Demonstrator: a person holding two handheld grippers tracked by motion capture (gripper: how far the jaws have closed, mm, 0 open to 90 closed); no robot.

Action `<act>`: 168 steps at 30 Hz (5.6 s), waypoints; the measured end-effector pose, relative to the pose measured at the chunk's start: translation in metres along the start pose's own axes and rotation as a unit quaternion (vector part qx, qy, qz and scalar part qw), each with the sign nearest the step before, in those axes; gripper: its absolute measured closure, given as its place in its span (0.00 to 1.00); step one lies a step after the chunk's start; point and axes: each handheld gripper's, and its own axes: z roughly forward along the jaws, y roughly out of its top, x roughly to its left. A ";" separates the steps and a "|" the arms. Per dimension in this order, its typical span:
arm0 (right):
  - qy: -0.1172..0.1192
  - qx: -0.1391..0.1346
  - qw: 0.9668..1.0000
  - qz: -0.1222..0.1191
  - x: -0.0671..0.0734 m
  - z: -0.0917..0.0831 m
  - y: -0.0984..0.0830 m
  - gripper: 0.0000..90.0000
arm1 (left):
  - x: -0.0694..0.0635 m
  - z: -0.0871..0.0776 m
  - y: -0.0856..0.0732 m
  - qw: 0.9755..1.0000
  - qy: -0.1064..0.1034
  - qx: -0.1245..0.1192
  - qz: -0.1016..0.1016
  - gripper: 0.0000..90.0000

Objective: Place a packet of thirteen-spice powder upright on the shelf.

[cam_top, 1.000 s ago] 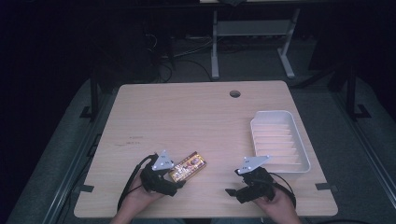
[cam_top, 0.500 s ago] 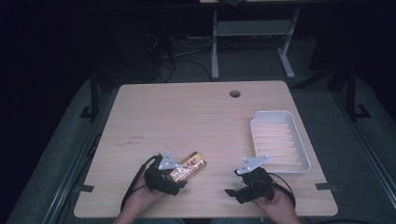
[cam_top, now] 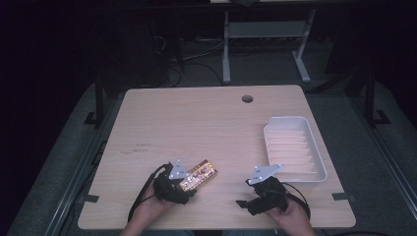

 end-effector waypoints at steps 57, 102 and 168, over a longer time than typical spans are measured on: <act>0.058 -0.031 0.996 0.053 -0.009 0.013 0.064 0.20 | -0.030 -0.042 0.007 0.996 -0.013 -0.082 0.043 0.36; 0.130 -0.041 0.984 0.118 -0.016 0.018 0.061 0.27 | -0.046 -0.044 0.014 0.989 -0.029 -0.122 0.075 0.37; 0.125 -0.010 0.987 0.102 -0.014 -0.015 0.115 0.76 | -0.027 -0.049 0.005 0.991 -0.023 -0.124 0.035 0.32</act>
